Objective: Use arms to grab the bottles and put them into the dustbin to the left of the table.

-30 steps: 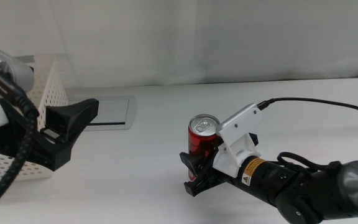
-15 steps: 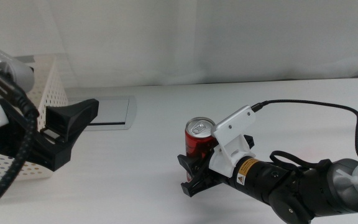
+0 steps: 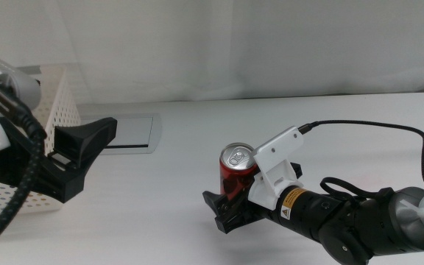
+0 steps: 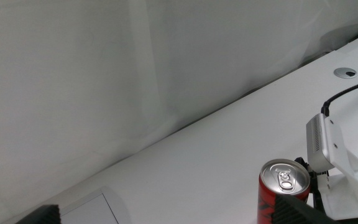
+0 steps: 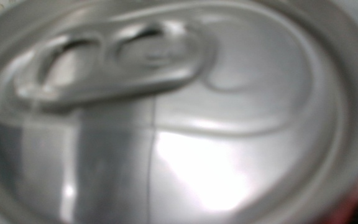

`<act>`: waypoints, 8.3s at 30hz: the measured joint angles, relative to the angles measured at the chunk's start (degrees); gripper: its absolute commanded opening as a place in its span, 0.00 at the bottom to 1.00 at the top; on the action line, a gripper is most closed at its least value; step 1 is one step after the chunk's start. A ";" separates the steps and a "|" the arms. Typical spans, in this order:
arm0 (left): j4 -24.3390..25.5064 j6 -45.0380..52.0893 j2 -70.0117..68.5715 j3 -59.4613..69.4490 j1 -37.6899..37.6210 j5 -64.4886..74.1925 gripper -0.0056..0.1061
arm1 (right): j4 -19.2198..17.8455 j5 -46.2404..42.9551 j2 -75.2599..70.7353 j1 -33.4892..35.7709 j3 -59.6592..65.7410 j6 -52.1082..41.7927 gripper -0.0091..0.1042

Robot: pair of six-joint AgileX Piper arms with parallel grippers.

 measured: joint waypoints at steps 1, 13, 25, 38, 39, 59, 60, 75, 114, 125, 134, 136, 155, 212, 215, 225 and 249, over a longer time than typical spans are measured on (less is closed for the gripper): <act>0.00 0.00 0.00 0.00 0.00 0.00 0.84 | 0.00 0.47 -0.11 0.00 0.00 0.48 0.99; 0.00 0.00 0.00 0.00 0.00 0.00 0.84 | -0.38 16.17 -11.37 0.00 0.00 1.45 0.99; 0.00 0.00 0.00 0.00 0.00 0.00 0.84 | -3.51 45.03 -35.79 -0.76 0.00 -1.64 0.99; 0.00 0.00 0.00 0.00 0.00 -0.11 0.84 | -15.83 61.96 -48.75 -29.33 0.00 3.34 0.99; 0.00 0.00 0.00 0.00 0.00 -0.11 0.84 | -15.99 62.63 -49.93 -31.63 0.00 3.34 0.99; 0.00 0.00 0.00 0.00 0.00 -0.11 0.84 | -8.26 58.31 -73.72 -42.02 8.55 7.25 0.45; 0.00 0.00 0.00 0.00 0.00 -0.11 0.84 | -9.01 56.93 -73.59 -42.02 9.61 8.31 0.21; 0.00 0.00 0.00 0.00 0.00 -0.11 0.84 | -10.52 57.27 -86.08 -42.02 14.39 11.81 0.06; -7.55 -0.92 0.11 27.26 -16.35 -28.33 0.74 | -10.42 36.35 -98.61 -42.02 42.21 16.34 0.06; -7.76 -1.44 13.66 37.54 -18.91 -56.76 0.84 | -10.42 36.35 -98.61 -42.02 42.21 16.34 0.06; -11.96 -5.29 36.32 37.42 -18.91 -77.83 0.86 | -10.42 36.35 -98.61 -42.02 42.21 16.50 0.06; -10.36 -7.75 42.85 35.34 -18.91 -81.25 0.86 | -10.42 36.35 -98.61 -42.02 42.21 16.50 0.06; -3.66 -11.01 63.69 13.51 -18.91 -82.52 0.85 | -10.42 36.35 -98.61 -42.02 42.21 16.37 0.06; -10.30 4.24 38.10 -23.74 36.78 4.57 0.02 | -10.42 36.17 -98.61 -42.02 42.21 16.51 0.06; -10.20 3.46 41.49 -23.74 38.12 5.25 0.02 | -10.42 36.07 -98.61 -42.02 42.21 16.51 0.06; -10.08 3.07 53.52 -23.74 38.36 2.91 0.02 | -10.42 35.95 -98.61 -42.02 42.21 16.51 0.06; -10.32 2.60 53.11 -24.22 38.48 -0.65 0.88 | -10.42 35.85 -98.61 -42.02 42.21 16.51 0.06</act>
